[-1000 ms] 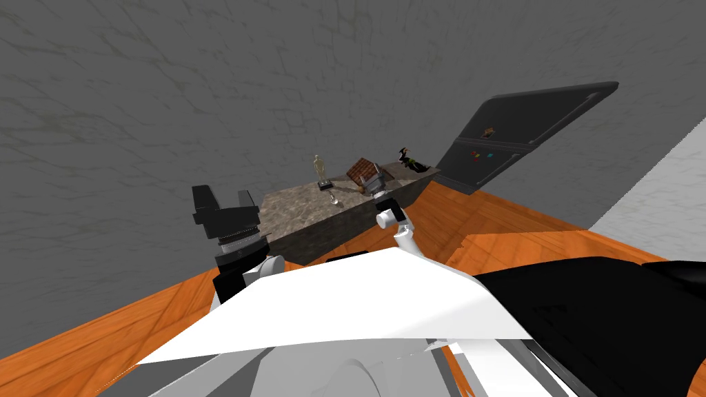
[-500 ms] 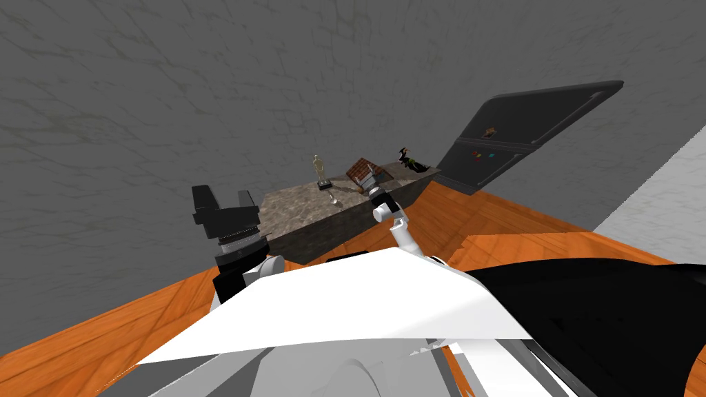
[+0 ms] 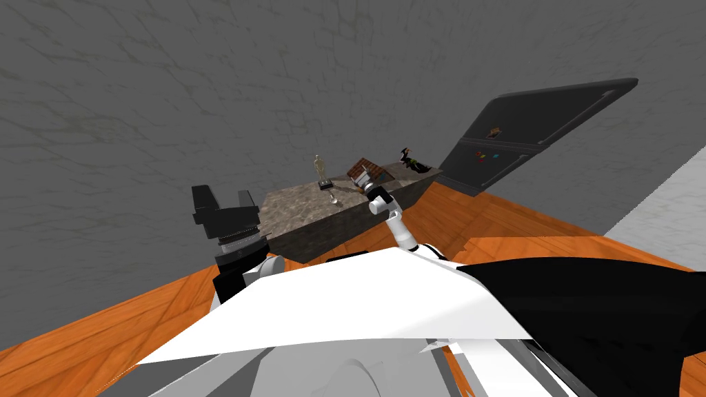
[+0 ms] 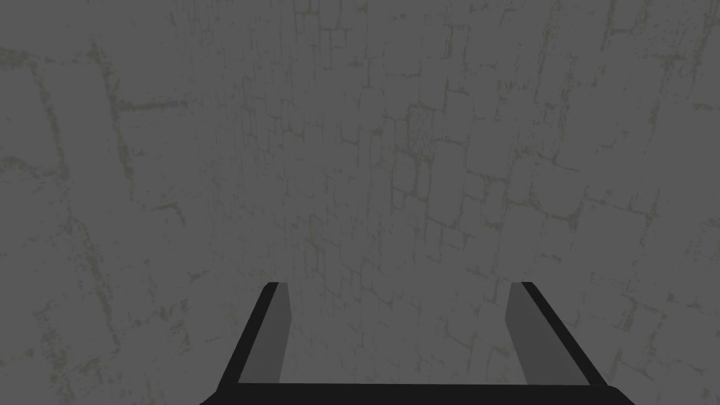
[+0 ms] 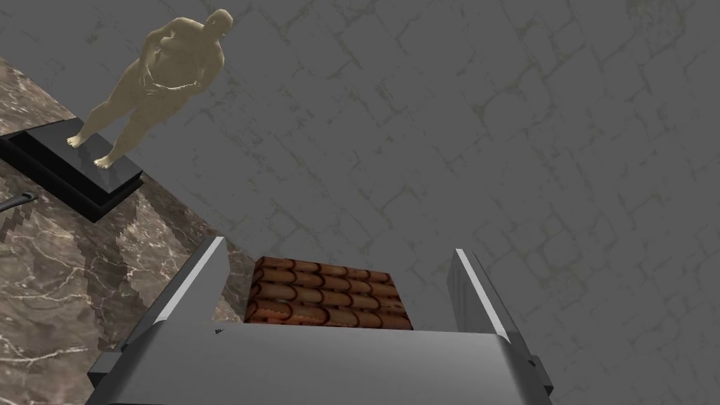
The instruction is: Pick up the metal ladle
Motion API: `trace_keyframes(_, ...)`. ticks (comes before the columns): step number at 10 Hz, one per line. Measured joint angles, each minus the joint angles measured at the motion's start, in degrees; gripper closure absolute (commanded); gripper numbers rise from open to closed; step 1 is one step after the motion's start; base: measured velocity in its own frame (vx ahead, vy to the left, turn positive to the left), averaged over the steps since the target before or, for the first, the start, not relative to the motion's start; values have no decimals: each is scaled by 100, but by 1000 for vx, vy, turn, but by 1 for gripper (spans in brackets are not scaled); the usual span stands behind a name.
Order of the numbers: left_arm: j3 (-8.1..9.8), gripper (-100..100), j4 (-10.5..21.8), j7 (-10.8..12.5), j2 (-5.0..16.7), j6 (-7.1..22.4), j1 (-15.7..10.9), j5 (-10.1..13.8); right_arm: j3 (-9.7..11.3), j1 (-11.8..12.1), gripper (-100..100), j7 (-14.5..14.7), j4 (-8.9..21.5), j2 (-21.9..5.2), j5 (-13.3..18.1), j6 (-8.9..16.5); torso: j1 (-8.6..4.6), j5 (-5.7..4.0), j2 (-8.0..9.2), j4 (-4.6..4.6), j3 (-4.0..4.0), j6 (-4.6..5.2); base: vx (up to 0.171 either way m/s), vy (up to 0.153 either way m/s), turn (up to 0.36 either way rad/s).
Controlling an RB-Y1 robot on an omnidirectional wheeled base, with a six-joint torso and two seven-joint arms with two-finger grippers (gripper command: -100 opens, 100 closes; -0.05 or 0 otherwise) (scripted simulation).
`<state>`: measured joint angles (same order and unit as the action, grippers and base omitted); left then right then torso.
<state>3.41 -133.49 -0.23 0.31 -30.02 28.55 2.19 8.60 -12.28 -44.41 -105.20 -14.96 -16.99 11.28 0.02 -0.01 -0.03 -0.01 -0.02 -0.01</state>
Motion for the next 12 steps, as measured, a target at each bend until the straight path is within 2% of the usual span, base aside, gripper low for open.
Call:
trace_keyframes(5, 0, 0, 0, 0, 0, 0, 0, 0, 23, -760, -100, -660, 707, 11, -184, 830, 5, 1, -3, -1, -2, 2, 6, 2, 35)
trace_keyframes(12, 0, 0, 0, 0, 0, 0, 0, 0, -7, -1670, -100, -1419, 1790, -63, -466, 1703, 9, 2, -5, -1, -3, 1, 16, 10, 45)
